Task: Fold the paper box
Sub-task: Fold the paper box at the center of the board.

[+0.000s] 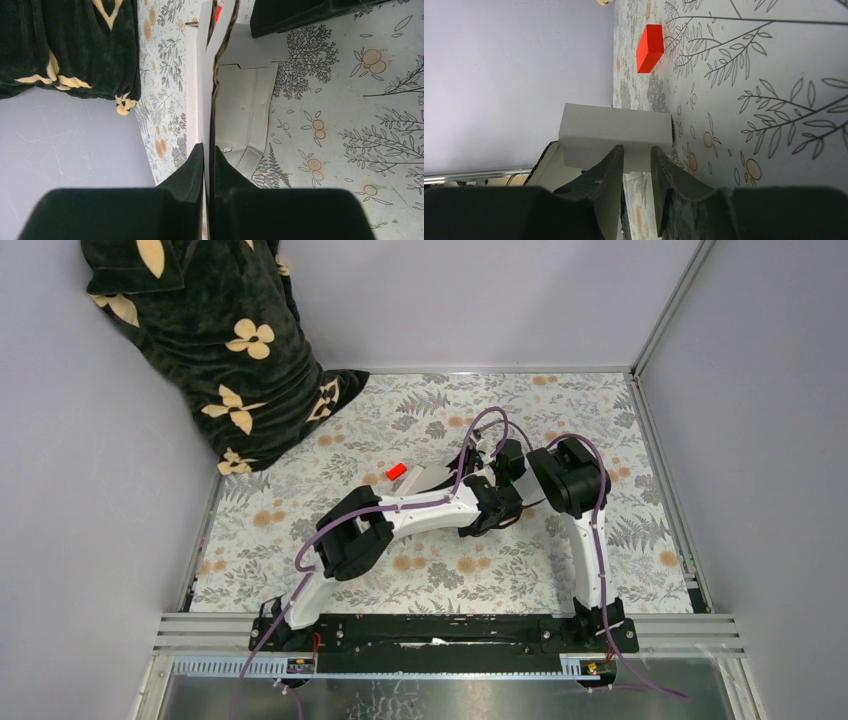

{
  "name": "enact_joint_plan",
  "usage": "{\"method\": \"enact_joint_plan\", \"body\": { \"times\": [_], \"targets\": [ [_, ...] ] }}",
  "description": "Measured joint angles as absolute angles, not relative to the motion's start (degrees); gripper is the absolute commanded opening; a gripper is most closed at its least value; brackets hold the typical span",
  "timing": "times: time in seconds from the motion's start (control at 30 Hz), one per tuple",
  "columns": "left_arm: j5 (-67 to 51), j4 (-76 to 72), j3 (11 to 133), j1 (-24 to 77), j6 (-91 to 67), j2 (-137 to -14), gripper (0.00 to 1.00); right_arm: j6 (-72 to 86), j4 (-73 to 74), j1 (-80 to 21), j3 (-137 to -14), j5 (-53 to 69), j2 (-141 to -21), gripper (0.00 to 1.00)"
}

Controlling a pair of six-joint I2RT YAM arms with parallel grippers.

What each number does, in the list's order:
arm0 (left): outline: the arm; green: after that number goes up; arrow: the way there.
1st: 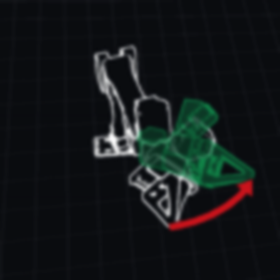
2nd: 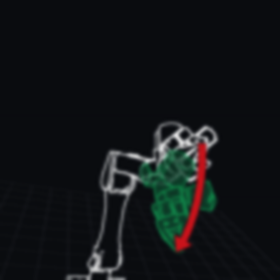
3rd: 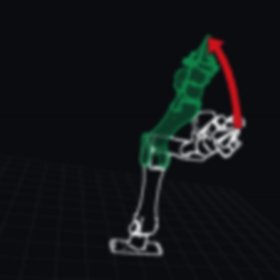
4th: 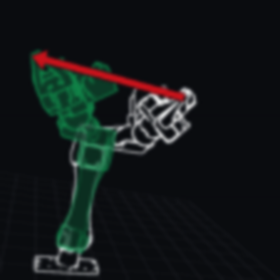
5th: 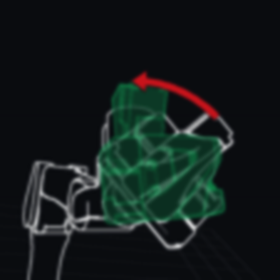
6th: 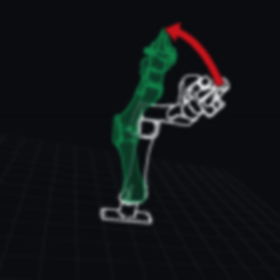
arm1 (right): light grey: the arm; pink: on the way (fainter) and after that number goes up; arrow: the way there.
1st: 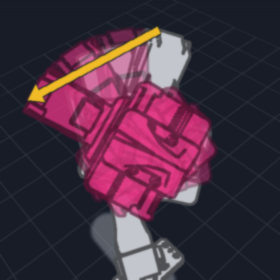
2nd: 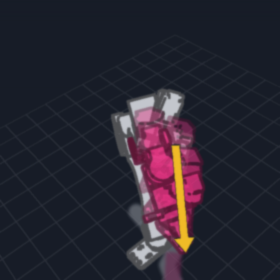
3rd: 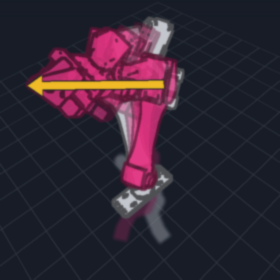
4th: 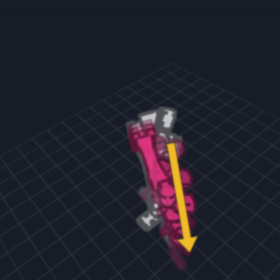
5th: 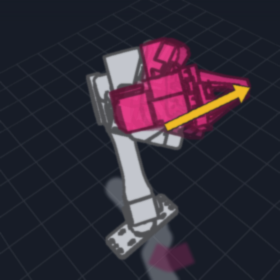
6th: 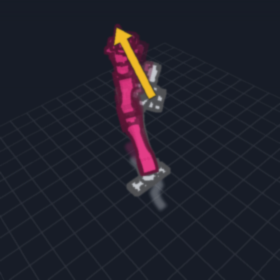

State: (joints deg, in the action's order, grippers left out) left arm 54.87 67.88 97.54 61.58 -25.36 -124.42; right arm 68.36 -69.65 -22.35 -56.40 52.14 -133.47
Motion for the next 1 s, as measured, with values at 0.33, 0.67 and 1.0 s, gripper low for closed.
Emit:
{"method": "enact_joint_plan", "body": {
  "times": [0.33,0.67,1.0],
  "targets": [
    [54.63,68.03,97.51,61.56,-25.34,-124.42,0.10,66.52,-71.42,-23.35,-57.04,52.18,-133.47,0.49],
    [54.46,68.03,96.55,61.56,-24.88,-124.11,0.11,61.32,-70.04,-23.79,-58.37,52.93,-133.47,0.51],
    [54.37,67.88,94.98,61.45,-24.64,-123.37,0.11,49.12,-61.06,-24.88,-59.94,51.90,-130.72,0.56]
  ]
}}
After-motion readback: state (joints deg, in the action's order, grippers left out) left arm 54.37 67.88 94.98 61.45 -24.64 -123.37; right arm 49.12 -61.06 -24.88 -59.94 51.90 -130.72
